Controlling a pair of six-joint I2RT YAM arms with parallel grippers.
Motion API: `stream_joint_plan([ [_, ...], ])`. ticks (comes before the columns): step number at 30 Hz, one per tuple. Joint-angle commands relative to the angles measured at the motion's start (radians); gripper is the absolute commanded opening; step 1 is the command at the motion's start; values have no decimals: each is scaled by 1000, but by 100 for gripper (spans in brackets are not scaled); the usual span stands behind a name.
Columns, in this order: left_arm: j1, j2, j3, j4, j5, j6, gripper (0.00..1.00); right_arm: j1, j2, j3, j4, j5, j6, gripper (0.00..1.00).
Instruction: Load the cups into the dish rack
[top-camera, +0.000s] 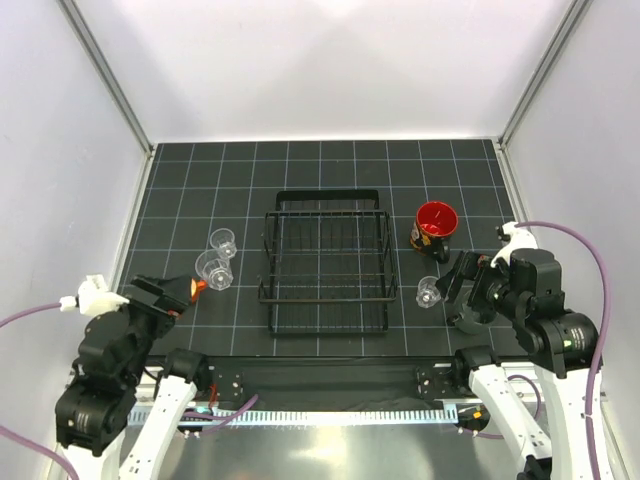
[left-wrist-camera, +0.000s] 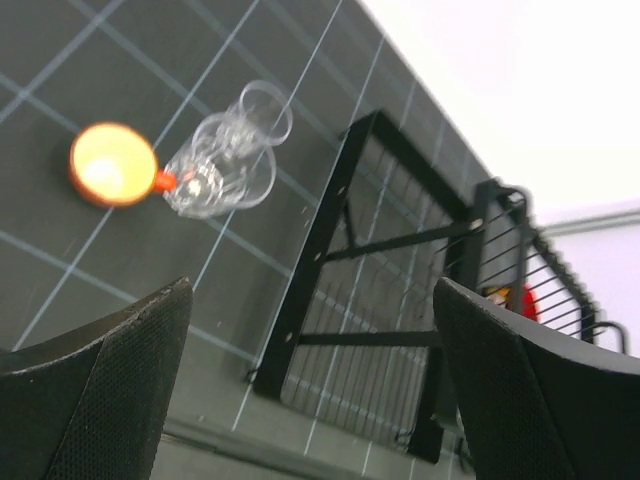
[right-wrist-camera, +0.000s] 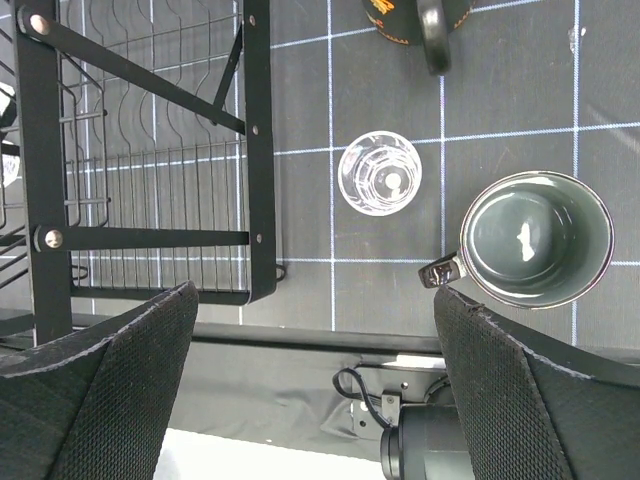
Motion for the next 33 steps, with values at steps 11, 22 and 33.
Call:
stream_joint_plan([
  [11,1,159,-80,-13,112,3,90,19,81,41,44,-130,-36,100],
  [22,-1,317,-98,170,87,0,81,58,286,83,126,36,-18,100],
  [33,-1,357,-57,323,104,104,78,39,455,127,278,260,103,95],
])
